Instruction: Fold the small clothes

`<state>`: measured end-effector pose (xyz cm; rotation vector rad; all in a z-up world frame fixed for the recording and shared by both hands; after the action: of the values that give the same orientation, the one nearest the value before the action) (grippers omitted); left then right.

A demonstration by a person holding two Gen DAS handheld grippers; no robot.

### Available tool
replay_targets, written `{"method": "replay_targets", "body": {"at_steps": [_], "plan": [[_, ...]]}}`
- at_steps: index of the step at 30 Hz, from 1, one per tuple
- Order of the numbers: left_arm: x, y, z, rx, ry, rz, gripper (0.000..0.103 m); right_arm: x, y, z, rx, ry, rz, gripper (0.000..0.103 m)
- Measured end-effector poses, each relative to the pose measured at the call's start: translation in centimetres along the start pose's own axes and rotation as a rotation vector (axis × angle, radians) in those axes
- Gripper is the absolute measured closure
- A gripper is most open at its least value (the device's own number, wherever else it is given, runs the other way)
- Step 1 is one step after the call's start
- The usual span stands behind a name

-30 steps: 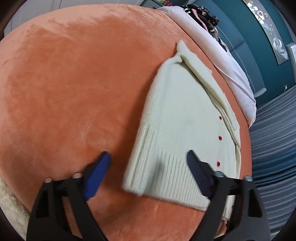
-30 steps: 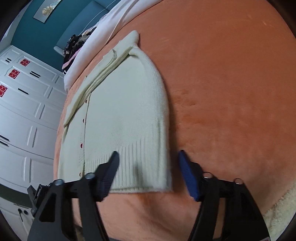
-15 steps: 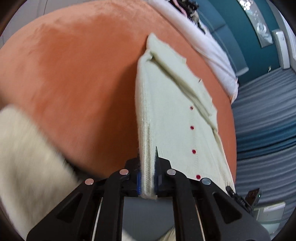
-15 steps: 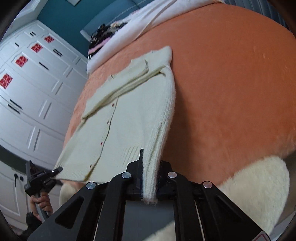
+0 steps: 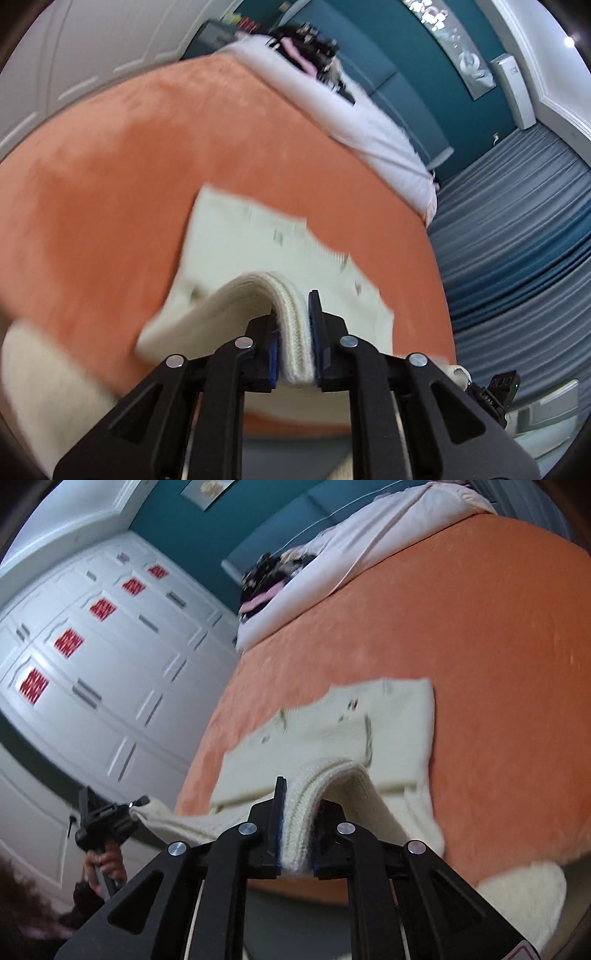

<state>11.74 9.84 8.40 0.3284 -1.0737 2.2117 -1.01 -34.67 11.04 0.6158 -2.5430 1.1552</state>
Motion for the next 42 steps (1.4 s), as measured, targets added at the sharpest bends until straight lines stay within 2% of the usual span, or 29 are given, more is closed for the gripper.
{"method": "replay_targets", "body": {"at_steps": [1,2,3,4,6,7,8,9,12,14,17,19,20,21,22,23,24,25,28,29,31,33,34,37,38,39,40,41,42], "plan": [[-2.4,-0.4,-0.2,-0.020,-0.008,0.006,0.074,-2.5,-0.7,1.0,-0.002,0.045,0.029,0.089],[-4.5,-0.6,-1.1,-0.028,-0.043,0.005,0.050,-4.8,-1.1,2.5,-0.010,0.104,0.045,0.085],[-6.2,-0.7,-2.3,-0.045,-0.124,-0.002,0.040,-6.7,-1.0,3.3,-0.031,0.149,0.044,0.082],[-7.0,-0.8,-3.4,-0.046,-0.178,0.007,0.040,-8.0,-0.6,4.1,-0.062,0.184,0.034,0.074],[-7.4,-0.8,-4.0,-0.033,-0.169,0.002,0.039,-8.8,0.1,4.4,-0.075,0.232,0.063,0.061],[-7.1,-0.8,-4.5,-0.027,-0.175,0.009,0.036,-8.5,0.2,4.3,-0.044,0.251,0.095,0.046],[-6.5,-0.7,-4.6,-0.022,-0.168,0.024,0.025,-8.1,0.3,4.3,-0.010,0.273,0.122,0.036],[-6.0,-0.6,-5.0,-0.026,-0.174,0.040,0.017,-7.7,0.4,4.4,0.013,0.293,0.139,0.036],[-7.7,-0.6,-5.3,-0.090,-0.192,0.022,0.016,-6.5,1.5,6.0,0.064,0.319,0.112,0.035],[-9.5,-0.1,-5.6,-0.141,-0.203,-0.002,0.016,-7.5,1.8,6.8,0.090,0.351,0.075,0.035],[-13.6,1.2,-5.3,-0.206,-0.190,-0.096,0.014,-9.8,1.8,7.9,0.086,0.360,0.017,0.035],[-16.3,2.3,-6.3,-0.219,-0.234,-0.172,0.016,-11.5,2.1,9.2,0.096,0.401,-0.021,0.035],[-16.9,2.8,-6.6,-0.206,-0.237,-0.194,0.031,-12.3,2.4,9.9,0.102,0.424,-0.043,0.035],[-17.4,3.1,-7.0,-0.189,-0.243,-0.212,0.057,-12.9,2.7,10.4,0.108,0.437,-0.065,0.041],[-17.5,3.1,-7.2,-0.180,-0.256,-0.215,0.068,-13.5,3.1,10.5,0.111,0.434,-0.086,0.076],[-17.2,2.8,-7.1,-0.152,-0.233,-0.207,0.090,-13.7,3.3,10.2,0.118,0.422,-0.101,0.094],[-16.4,2.2,-6.6,-0.110,-0.197,-0.190,0.094,-13.6,3.0,9.4,0.126,0.407,-0.093,0.094],[-15.4,1.3,-5.9,-0.084,-0.167,-0.158,0.095,-12.9,2.1,7.8,0.122,0.350,-0.043,0.095],[-12.6,-2.2,-2.8,-0.095,-0.091,-0.062,0.095,-10.3,-2.0,2.0,0.118,0.184,0.095,0.095],[-12.2,-3.4,-1.9,-0.104,-0.082,-0.028,0.095,-9.7,-3.8,0.4,0.124,0.143,0.144,0.095],[-12.5,-5.6,-1.1,-0.131,-0.098,0.020,0.095,-9.8,-6.7,-0.9,0.134,0.119,0.208,0.095],[-14.3,-6.2,-2.1,-0.144,-0.159,0.021,0.095,-11.6,-8.0,0.8,0.147,0.185,0.212,0.095],[-15.7,-5.7,-3.2,-0.146,-0.189,-0.008,0.094,-12.9,-7.7,2.9,0.136,0.236,0.186,0.095],[-19.6,-0.8,-8.1,-0.143,-0.313,-0.173,0.094,-18.4,-2.4,11.4,0.022,0.404,-0.017,0.095],[-20.1,0.5,-9.1,-0.148,-0.343,-0.198,0.093,-19.6,0.0,13.7,0.002,0.462,-0.094,0.096],[-19.8,0.9,-9.3,-0.159,-0.340,-0.162,0.091,-20.1,1.3,14.7,-0.006,0.471,-0.116,0.098],[-19.2,0.6,-8.9,-0.166,-0.337,-0.129,0.090,-19.6,0.9,14.4,-0.003,0.465,-0.067,0.095],[-18.6,0.4,-8.6,-0.158,-0.341,-0.116,0.083,-19.1,0.4,13.9,-0.019,0.473,-0.047,0.082],[-17.8,0.1,-8.3,-0.149,-0.351,-0.104,0.074,-18.3,-0.3,13.4,-0.029,0.490,-0.023,0.080]]}}
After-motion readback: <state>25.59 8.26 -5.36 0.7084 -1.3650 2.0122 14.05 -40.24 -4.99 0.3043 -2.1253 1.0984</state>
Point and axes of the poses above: each gripper's, at about its wrist camera, not at the fingertips, and x roughly against the way its jaws point, z to its right, y to its underside, the point moved 9 cm from there along -x, roughly the way its jaws point, and after that the axes turned 15 degrees about z, right-handed, at the moved point
